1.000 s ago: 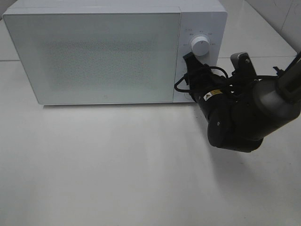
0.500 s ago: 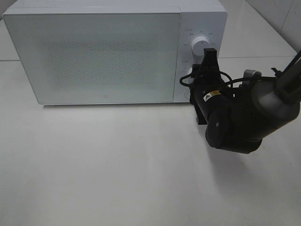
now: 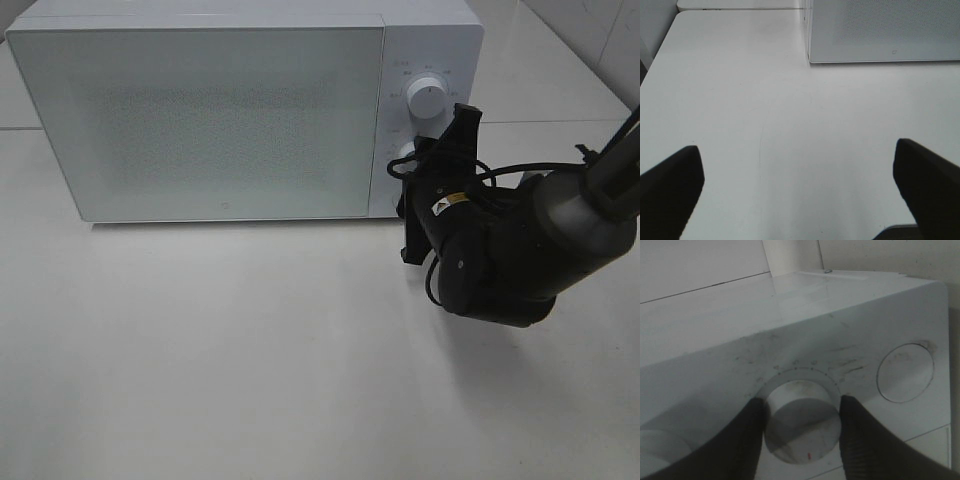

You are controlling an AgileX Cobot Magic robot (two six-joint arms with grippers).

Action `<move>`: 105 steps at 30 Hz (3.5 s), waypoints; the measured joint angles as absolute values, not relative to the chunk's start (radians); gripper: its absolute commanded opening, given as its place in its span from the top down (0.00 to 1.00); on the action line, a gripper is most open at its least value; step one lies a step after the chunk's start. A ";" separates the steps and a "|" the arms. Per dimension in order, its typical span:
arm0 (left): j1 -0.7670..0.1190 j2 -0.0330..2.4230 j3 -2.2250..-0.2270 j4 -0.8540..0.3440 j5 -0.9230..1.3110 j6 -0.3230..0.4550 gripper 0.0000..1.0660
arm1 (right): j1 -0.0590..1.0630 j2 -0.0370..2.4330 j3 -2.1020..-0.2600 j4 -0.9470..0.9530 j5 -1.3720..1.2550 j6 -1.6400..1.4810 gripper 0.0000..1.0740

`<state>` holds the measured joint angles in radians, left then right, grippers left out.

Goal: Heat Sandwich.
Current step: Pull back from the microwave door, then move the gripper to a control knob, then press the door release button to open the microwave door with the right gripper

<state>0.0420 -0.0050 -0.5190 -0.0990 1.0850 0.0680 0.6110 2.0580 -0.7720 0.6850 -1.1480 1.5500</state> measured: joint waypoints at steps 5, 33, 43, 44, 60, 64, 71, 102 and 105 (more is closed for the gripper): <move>0.042 -0.005 -0.519 -0.099 1.085 0.068 0.08 | 0.611 2.058 -0.772 0.685 -1.148 1.550 0.82; 0.042 -0.005 -0.519 -0.099 1.085 0.068 0.08 | 0.611 2.058 -0.772 0.680 -1.148 1.490 0.58; 0.042 -0.005 -0.519 -0.099 1.085 0.068 0.08 | 0.611 2.058 -0.772 0.679 -1.166 1.448 0.40; 0.042 -0.005 -0.519 -0.099 1.085 0.068 0.08 | 0.612 2.058 -0.772 0.679 -1.169 1.445 0.38; 0.042 -0.005 -0.519 -0.099 1.085 0.068 0.08 | 0.611 2.058 -0.738 0.647 -1.203 1.442 0.35; 0.042 -0.005 -0.519 -0.099 1.085 0.068 0.08 | 0.611 2.057 -0.730 0.602 -1.203 1.443 0.35; 0.042 -0.005 -0.519 -0.099 1.085 0.068 0.08 | 0.611 2.010 -0.689 0.546 -1.203 1.443 0.35; 0.042 -0.005 -0.519 -0.099 1.085 0.068 0.08 | 0.611 1.557 -0.406 0.367 -0.604 0.824 0.35; 0.042 -0.005 -0.519 -0.099 1.085 0.068 0.08 | 0.611 1.504 -0.440 0.367 -0.377 0.551 0.35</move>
